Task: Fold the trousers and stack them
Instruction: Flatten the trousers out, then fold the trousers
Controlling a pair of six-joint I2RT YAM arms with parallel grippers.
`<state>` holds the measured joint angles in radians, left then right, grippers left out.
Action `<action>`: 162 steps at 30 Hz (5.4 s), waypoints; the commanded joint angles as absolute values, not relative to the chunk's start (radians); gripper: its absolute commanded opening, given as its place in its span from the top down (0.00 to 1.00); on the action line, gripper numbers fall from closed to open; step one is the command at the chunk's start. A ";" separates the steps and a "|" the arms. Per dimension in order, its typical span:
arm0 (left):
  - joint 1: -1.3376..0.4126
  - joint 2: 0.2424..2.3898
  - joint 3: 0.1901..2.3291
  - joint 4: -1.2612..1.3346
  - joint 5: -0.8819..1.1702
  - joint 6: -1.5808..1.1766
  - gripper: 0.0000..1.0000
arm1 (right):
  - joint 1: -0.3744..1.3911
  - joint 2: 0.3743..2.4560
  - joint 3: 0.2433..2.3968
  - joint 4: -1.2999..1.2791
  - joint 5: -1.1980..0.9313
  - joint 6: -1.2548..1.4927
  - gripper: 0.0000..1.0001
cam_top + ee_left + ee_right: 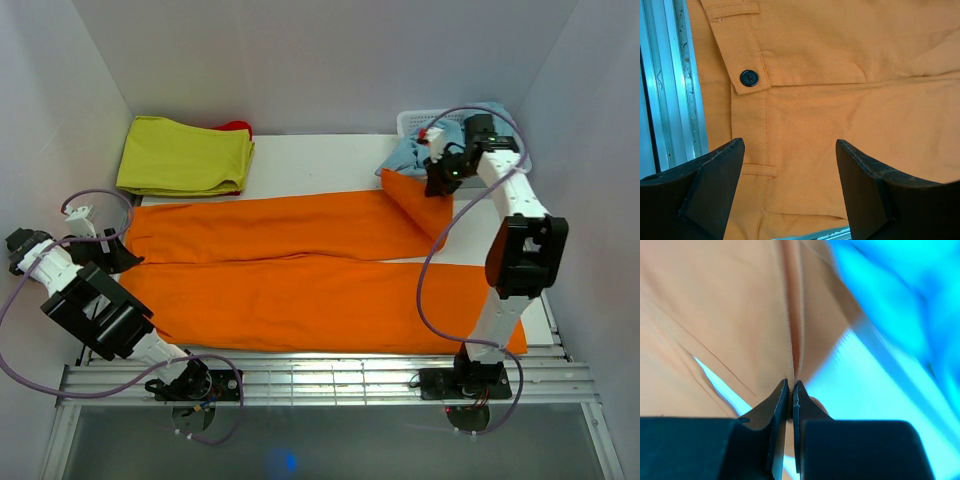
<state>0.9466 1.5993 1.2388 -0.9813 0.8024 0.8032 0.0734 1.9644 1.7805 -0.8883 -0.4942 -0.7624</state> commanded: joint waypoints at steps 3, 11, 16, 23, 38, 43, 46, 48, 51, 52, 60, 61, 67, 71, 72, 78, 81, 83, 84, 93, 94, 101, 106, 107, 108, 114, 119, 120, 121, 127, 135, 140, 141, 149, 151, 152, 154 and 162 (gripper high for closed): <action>0.937 1.620 1.282 -0.937 0.790 0.762 0.16 | -0.129 1.838 1.613 -0.795 -0.341 -0.629 0.92; 0.911 1.635 1.261 -0.884 0.739 0.732 0.16 | -0.318 1.776 1.382 -0.626 -0.155 -0.535 0.92; 0.894 1.647 1.256 -0.865 0.706 0.727 0.16 | -0.319 1.839 1.380 -0.578 -0.083 -0.489 0.92; 0.890 1.672 1.253 -0.963 0.664 0.885 0.18 | -0.319 1.907 1.509 -0.633 -0.064 -0.491 0.51; 0.769 1.845 1.624 -0.910 0.700 0.844 0.22 | -0.316 1.779 1.595 -0.778 -0.429 -0.709 0.37; 0.686 2.006 1.825 -0.851 0.664 0.747 0.21 | -0.302 1.919 1.748 -0.814 -0.463 -0.718 0.43; 0.676 2.140 2.009 -0.931 0.750 0.810 0.22 | -0.301 1.960 1.787 -0.818 -0.483 -0.848 0.39; 0.677 2.210 2.095 -0.992 0.817 0.895 0.22 | -0.304 1.973 1.783 -0.816 -0.483 -0.920 0.38; 0.676 2.259 2.128 -1.028 0.870 1.023 0.22 | -0.307 1.996 1.784 -0.813 -0.479 -1.003 0.34; 0.675 2.275 2.141 -1.019 0.874 1.023 0.22 | -0.307 2.006 1.784 -0.813 -0.477 -1.012 0.33; 0.672 2.410 2.217 -1.081 0.893 1.222 0.23 | -0.316 2.025 1.795 -0.818 -0.535 -1.153 0.28; 0.669 2.416 2.214 -1.098 0.888 1.244 0.24 | -0.316 2.034 1.804 -0.821 -0.538 -1.172 0.26; 0.663 2.448 2.142 -1.115 0.833 1.292 0.35 | -0.316 2.092 1.859 -0.837 -0.578 -1.242 0.24; 0.652 2.422 2.051 -1.098 0.808 1.315 0.61 | -0.305 2.138 1.884 -0.877 -0.584 -1.229 0.33; 0.650 2.418 2.024 -1.097 0.805 1.319 0.65 | -0.299 2.144 1.859 -0.884 -0.575 -1.224 0.35; 0.649 2.378 1.945 -1.097 0.784 1.361 0.86 | -0.256 2.135 1.646 -0.759 -0.476 -1.198 0.44; 0.647 2.361 1.918 -1.098 0.785 1.373 0.94 | -0.252 2.140 1.574 -0.750 -0.408 -1.224 0.49; 0.647 2.355 1.911 -1.098 0.793 1.377 0.98 | -0.253 2.125 1.514 -0.752 -0.373 -1.249 0.51; 0.649 2.355 1.911 -1.097 0.795 1.379 1.00 | -0.253 2.114 1.493 -0.762 -0.348 -1.282 0.53; 0.637 2.329 1.878 -1.097 0.802 1.451 1.00 | -0.265 1.895 1.279 -0.906 -0.374 -1.443 0.58; 0.635 2.326 1.876 -1.091 0.805 1.456 1.00 | -0.267 1.872 1.290 -0.938 -0.391 -1.447 0.57; 0.600 2.289 1.839 -1.077 0.790 1.506 1.00 | -0.304 1.910 1.561 -0.885 -0.508 -1.335 0.28; 0.581 2.269 1.809 -1.051 0.770 1.517 1.00 | -0.308 2.065 1.758 -0.822 -0.528 -1.290 0.27; 0.580 2.267 1.807 -1.051 0.769 1.519 1.00 | -0.308 2.080 1.773 -0.807 -0.532 -1.286 0.28; 0.580 2.266 1.806 -1.049 0.765 1.520 1.00 | -0.307 2.095 1.785 -0.784 -0.541 -1.293 0.29; 0.578 2.257 1.789 -1.046 0.747 1.534 1.00 | -0.302 2.203 1.864 -0.769 -0.538 -1.336 0.32; 0.578 2.223 1.721 -0.997 0.749 1.529 1.00 | -0.304 2.218 1.760 -0.516 -0.528 -1.319 0.16; 0.578 2.209 1.700 -0.989 0.747 1.531 1.00 | -0.302 2.208 1.682 -0.461 -0.516 -1.319 0.13; 0.578 2.206 1.694 -0.982 0.746 1.532 1.00 | -0.301 2.210 1.662 -0.425 -0.509 -1.327 0.13; 0.578 2.210 1.698 -0.983 0.727 1.540 1.00 | -0.299 2.331 1.794 -0.583 -0.499 -1.442 0.24; 0.578 2.226 1.766 -1.009 0.750 1.502 1.00 | -0.301 2.284 1.775 -0.801 -0.449 -1.563 0.92; 0.586 2.200 1.802 -0.905 0.808 1.334 1.00 | -0.322 2.177 1.775 -0.796 -0.500 -1.459 0.92; 0.589 2.177 1.798 -0.882 0.839 1.309 1.00 | -0.331 2.133 1.772 -0.793 -0.518 -1.451 0.92; 0.624 1.993 1.646 -0.651 0.945 1.198 1.00 | -0.380 1.964 1.733 -0.788 -0.581 -1.408 0.92; 0.638 1.939 1.594 -0.620 0.977 1.192 1.00 | -0.393 1.924 1.701 -0.796 -0.591 -1.410 0.92; 0.646 1.918 1.573 -0.605 0.991 1.190 1.00 | -0.397 1.907 1.683 -0.798 -0.592 -1.414 0.92; 0.669 1.844 1.525 -0.534 1.011 1.164 1.00 | -0.406 1.847 1.637 -0.795 -0.601 -1.443 0.92; 0.822 1.623 1.348 -0.546 1.179 1.187 1.00 | -0.514 1.600 1.407 -0.830 -0.656 -1.540 0.92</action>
<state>0.7517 1.7351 1.3674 -0.5529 1.0603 1.1385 -0.4557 1.7164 1.4540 -0.8120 -0.6254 -1.4719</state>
